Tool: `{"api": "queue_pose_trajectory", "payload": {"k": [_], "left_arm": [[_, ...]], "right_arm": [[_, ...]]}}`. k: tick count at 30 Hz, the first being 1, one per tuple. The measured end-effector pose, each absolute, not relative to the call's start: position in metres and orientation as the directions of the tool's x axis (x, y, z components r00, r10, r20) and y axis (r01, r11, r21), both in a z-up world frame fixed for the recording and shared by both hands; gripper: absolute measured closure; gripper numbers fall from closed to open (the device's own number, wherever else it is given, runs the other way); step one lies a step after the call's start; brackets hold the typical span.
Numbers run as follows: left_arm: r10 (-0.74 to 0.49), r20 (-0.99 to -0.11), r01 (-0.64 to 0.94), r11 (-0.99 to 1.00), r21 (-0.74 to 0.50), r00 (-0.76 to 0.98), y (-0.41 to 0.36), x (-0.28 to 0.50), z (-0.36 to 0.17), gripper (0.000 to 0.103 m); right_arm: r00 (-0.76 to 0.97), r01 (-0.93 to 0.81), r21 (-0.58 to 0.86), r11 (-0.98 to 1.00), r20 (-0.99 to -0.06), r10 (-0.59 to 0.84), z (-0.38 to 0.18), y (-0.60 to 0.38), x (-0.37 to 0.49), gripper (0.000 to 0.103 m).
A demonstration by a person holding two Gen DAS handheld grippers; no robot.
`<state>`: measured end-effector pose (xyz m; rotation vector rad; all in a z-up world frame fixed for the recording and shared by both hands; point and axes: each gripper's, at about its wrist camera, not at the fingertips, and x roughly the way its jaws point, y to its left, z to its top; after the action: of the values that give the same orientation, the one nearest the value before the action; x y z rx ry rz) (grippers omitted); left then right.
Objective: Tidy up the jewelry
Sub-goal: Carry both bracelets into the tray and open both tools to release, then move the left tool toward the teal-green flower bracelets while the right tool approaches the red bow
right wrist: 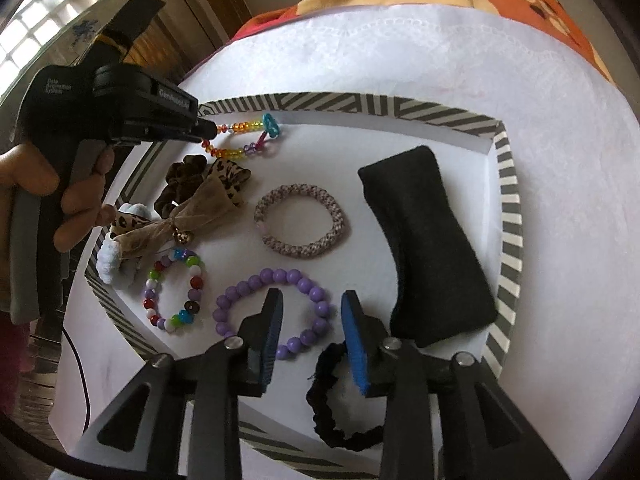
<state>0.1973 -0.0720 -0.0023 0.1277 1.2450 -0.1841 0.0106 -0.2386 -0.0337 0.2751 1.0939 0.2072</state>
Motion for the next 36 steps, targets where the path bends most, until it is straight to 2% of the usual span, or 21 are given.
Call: {"api": "queue_pose_trajectory", "payload": {"k": [1, 3, 4, 15, 26, 36], "left_arm": [[-0.072, -0.948, 0.208, 0.978, -0.007, 0.31, -0.069, 0.196, -0.002, 0.089], [-0.07, -0.948, 0.21, 0.978, -0.003, 0.312, -0.069, 0.191, 0.001, 0.089], [-0.068, -0.947, 0.208, 0.978, -0.001, 0.314, -0.068, 0.187, 0.002, 0.089], [-0.052, -0.928, 0.22, 0.975, 0.033, 0.369, -0.065, 0.134, 0.036, 0.089], [-0.05, -0.904, 0.246, 0.967, 0.062, 0.425, -0.052, 0.044, 0.071, 0.089], [-0.105, -0.921, 0.23, 0.973, -0.017, 0.374, -0.03, -0.007, 0.074, 0.089]], "right_arm": [[0.45, -0.031, 0.322, 0.946, -0.841, 0.3, -0.032, -0.239, 0.009, 0.066], [0.456, -0.027, 0.322, 0.946, -0.839, 0.298, -0.028, -0.24, 0.005, 0.057], [0.46, -0.027, 0.324, 0.946, -0.836, 0.3, -0.026, -0.24, 0.003, 0.057], [0.486, -0.038, 0.3, 0.953, -0.828, 0.281, -0.003, -0.24, -0.025, 0.055], [0.505, -0.064, 0.265, 0.962, -0.823, 0.26, 0.027, -0.236, -0.086, 0.052], [0.496, -0.077, 0.24, 0.968, -0.833, 0.246, 0.032, -0.236, -0.151, 0.05]]}}
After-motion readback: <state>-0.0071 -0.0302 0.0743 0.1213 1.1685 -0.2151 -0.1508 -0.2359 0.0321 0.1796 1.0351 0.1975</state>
